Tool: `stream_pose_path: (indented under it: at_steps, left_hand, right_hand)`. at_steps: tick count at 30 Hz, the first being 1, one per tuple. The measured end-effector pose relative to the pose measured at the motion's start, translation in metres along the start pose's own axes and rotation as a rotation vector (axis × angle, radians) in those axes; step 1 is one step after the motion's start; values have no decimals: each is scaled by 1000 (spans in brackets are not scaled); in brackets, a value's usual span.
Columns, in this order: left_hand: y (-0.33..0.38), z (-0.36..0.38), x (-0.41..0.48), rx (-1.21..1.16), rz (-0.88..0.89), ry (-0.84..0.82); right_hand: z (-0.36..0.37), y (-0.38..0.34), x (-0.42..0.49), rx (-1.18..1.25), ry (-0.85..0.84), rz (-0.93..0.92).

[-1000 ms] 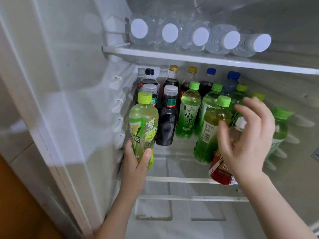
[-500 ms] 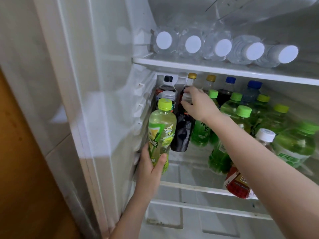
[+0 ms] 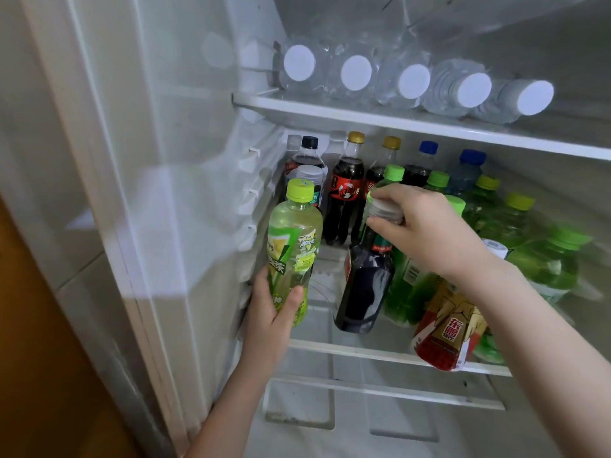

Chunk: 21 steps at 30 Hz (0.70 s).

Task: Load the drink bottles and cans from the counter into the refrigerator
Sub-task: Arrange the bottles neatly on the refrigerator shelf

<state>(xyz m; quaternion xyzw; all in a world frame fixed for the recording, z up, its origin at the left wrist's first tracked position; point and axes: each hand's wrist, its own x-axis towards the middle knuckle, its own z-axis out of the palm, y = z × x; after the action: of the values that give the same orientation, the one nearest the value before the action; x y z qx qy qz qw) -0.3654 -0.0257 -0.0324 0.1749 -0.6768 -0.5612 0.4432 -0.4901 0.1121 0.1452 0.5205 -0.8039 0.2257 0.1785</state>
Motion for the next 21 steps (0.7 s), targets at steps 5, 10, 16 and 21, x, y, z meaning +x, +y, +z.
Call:
stream_pose_path:
  at_steps: [5,10,16,21]
  left_hand:
    - [-1,0,1,5,8,-5]
    - [-2,1,1,5,7,-7]
    - [-2,0,1,21,9,-5]
    - [-4,-2,1,25,6,-8]
  right_hand:
    - [-10,5,-10,-39,-10,-24]
    - [-8,4,-12,-87,-5,-13]
    - [-27,8,-13,-43,111,12]
    - [-41,36,-2,-251,171,214]
